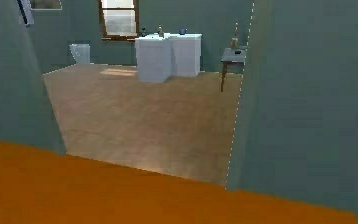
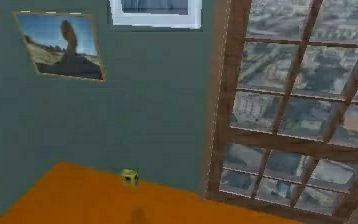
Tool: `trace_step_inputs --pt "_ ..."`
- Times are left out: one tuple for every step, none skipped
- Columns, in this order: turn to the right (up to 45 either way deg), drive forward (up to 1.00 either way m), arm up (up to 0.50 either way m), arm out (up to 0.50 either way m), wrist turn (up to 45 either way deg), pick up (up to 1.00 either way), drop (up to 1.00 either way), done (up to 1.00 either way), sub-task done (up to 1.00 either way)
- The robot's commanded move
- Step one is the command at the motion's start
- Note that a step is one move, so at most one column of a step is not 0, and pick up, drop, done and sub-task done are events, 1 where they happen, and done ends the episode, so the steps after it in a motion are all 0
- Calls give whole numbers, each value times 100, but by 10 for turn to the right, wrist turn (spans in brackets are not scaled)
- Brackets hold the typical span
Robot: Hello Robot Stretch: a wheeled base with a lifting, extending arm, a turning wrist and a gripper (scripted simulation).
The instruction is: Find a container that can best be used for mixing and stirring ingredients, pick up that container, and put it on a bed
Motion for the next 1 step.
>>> trace_step_inputs --pt "0 100 0 0 0 0 0 0 0"
